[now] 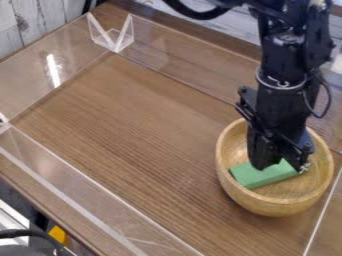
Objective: Put the green block in the brown bowl
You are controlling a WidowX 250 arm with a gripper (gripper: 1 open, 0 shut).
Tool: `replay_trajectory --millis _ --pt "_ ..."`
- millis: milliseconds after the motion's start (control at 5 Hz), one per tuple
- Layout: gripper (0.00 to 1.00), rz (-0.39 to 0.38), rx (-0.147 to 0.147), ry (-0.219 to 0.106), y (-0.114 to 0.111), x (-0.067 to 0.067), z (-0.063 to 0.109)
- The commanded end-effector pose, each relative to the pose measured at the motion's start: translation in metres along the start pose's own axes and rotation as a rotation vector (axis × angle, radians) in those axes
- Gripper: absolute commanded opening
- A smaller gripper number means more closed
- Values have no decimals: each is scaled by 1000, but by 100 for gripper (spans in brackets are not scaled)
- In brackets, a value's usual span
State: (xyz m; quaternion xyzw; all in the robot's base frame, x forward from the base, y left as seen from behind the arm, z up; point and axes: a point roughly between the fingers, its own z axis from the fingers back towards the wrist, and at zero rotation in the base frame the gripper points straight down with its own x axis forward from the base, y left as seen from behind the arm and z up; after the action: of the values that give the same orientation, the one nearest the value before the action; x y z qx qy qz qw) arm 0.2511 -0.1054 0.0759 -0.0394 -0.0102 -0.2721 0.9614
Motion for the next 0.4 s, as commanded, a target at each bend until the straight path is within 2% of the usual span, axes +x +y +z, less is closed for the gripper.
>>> replay_trajectory --millis 0,200 --pt "0 2 7 -55 5 11 13" --pt "0 -2 5 -54 5 11 13"
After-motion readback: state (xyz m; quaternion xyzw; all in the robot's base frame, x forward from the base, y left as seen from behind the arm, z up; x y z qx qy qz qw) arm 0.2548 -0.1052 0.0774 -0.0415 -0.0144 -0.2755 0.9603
